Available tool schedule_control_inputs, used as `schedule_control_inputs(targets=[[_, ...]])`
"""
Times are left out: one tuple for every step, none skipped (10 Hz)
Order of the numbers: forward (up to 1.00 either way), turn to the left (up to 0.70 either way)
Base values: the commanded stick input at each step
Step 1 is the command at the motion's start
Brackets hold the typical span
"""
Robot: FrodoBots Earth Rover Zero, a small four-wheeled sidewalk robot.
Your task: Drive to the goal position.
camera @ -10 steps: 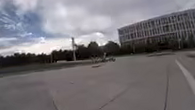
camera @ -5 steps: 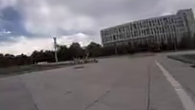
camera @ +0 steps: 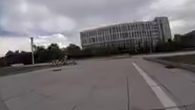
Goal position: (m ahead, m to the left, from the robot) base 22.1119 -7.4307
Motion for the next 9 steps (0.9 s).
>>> schedule_control_inputs(targets=[[1.00,0.10],[1.00,0.07],[1.00,0.08],[1.00,0.02],[1.00,0.00],[1.00,-0.23],[1.00,-0.40],[1.00,-0.40],[1.00,-0.40]])
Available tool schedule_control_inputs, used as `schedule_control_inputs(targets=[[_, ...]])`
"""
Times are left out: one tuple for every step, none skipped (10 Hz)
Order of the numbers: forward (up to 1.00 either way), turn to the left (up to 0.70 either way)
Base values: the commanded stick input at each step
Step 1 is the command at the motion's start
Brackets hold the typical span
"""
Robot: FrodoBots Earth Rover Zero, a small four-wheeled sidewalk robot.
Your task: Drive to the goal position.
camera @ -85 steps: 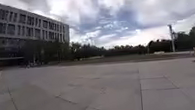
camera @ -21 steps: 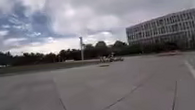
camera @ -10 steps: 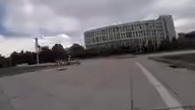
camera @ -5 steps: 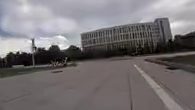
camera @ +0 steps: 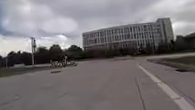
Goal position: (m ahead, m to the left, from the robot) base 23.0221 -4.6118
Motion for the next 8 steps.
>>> schedule_control_inputs(targets=[[1.00,-0.40],[1.00,-0.40],[1.00,-0.40],[1.00,-0.40],[1.00,-0.39],[1.00,-0.38],[1.00,-0.26],[1.00,-0.02]])
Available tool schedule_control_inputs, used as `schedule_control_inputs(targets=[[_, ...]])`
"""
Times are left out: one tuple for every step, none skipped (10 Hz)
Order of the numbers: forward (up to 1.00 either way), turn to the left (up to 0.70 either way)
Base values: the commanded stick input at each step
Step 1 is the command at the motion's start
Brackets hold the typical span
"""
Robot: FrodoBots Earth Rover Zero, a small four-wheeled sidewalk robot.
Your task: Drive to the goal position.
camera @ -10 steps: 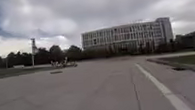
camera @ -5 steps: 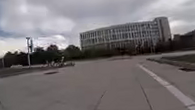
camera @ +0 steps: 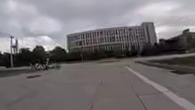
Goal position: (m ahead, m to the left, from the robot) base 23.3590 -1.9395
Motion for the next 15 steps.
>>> schedule_control_inputs(targets=[[1.00,0.02],[1.00,0.05],[1.00,0.03],[1.00,0.02],[1.00,-0.07],[1.00,-0.28],[1.00,0.13],[1.00,0.07],[1.00,0.06],[1.00,0.06],[1.00,0.05],[1.00,0.04],[1.00,0.04],[1.00,0.05],[1.00,0.00]])
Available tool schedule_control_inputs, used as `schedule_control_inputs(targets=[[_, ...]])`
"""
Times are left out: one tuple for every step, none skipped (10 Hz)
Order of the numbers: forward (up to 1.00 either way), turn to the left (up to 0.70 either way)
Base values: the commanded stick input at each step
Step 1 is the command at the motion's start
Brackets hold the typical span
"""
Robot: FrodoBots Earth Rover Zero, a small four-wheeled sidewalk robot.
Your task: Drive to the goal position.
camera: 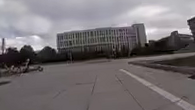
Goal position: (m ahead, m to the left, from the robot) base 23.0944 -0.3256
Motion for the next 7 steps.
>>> schedule_control_inputs(targets=[[1.00,0.00],[1.00,-0.38],[1.00,-0.40],[1.00,-0.39],[1.00,-0.01],[1.00,0.12],[1.00,0.01]])
